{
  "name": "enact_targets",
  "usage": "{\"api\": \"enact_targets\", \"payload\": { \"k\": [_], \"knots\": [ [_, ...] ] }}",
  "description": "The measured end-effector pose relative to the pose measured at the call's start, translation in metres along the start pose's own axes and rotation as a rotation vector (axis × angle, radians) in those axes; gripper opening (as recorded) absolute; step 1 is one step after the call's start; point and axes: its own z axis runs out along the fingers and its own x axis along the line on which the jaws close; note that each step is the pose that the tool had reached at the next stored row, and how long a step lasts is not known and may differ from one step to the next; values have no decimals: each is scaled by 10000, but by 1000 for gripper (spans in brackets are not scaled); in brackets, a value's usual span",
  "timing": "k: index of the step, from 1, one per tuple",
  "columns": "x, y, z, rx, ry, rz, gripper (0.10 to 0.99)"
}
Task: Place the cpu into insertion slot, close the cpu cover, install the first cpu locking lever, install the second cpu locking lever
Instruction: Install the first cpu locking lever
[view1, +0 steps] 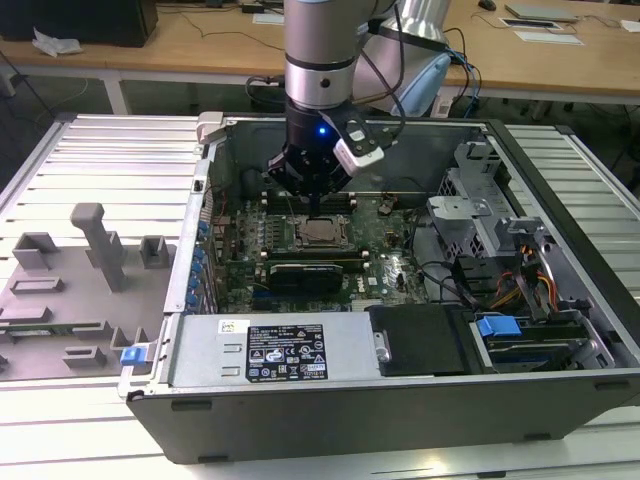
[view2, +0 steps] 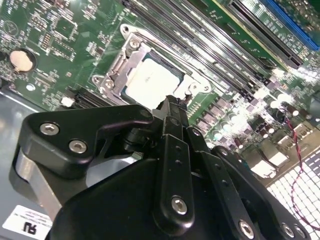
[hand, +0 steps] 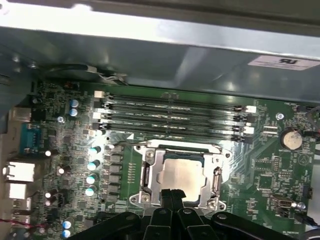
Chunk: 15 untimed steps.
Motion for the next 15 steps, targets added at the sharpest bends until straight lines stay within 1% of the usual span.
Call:
{"api": "enact_targets", "payload": {
  "k": [5,7,10,15],
  "knots": [
    [99,9,-3,0,-5,0,106],
    [158,14,-4,0,-7,-1,106],
    [220,20,-5,-1,-9,1,106],
    [222,19,-10,3,-7,-1,106]
  ]
}}
